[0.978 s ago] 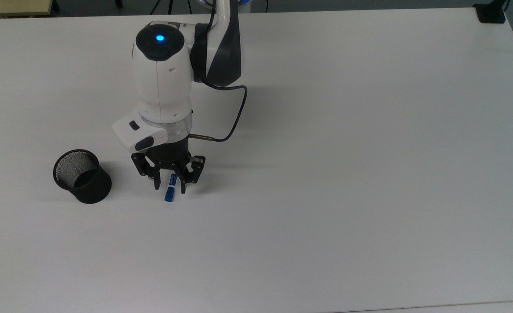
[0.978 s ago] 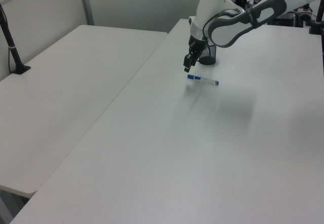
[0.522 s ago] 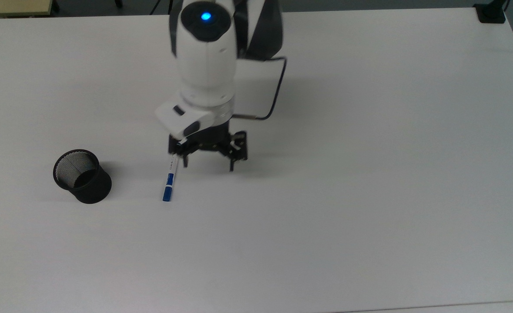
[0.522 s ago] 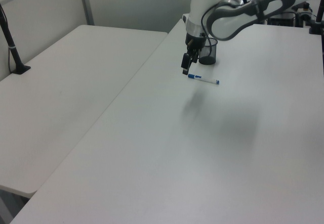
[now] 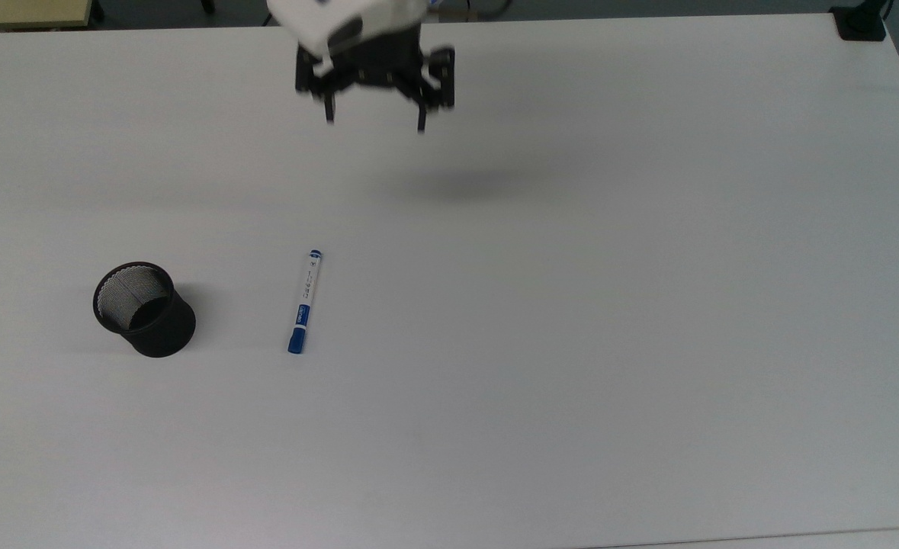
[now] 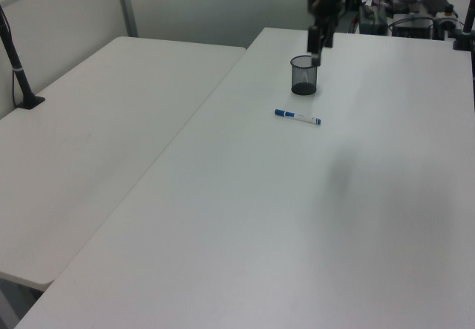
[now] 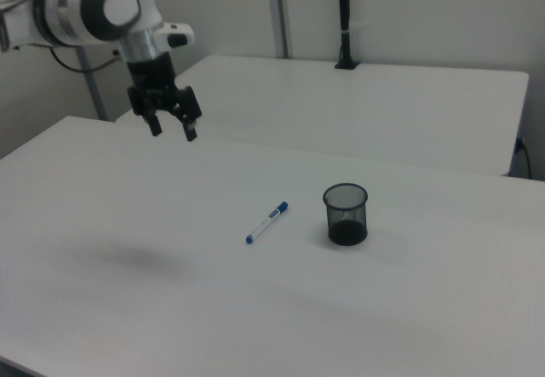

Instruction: Remove the marker

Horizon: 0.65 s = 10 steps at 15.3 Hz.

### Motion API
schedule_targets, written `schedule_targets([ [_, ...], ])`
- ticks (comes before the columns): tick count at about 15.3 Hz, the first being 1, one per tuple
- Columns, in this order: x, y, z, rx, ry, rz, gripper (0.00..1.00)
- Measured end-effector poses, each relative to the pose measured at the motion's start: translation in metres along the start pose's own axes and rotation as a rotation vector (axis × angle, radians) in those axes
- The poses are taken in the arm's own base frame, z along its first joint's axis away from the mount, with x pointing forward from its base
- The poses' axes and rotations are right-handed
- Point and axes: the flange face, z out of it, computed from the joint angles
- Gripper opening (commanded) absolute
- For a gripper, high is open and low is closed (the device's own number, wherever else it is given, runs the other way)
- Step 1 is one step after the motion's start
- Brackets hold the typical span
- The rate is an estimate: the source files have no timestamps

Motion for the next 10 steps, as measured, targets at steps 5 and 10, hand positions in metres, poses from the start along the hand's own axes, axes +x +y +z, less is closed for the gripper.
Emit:
schedule_targets([
  [5,-0.033,0.0,-0.033,0.008,-0.046,-0.007,1.0],
  [10,-0.033,0.006,-0.03,0.027,-0.056,0.006,1.0],
])
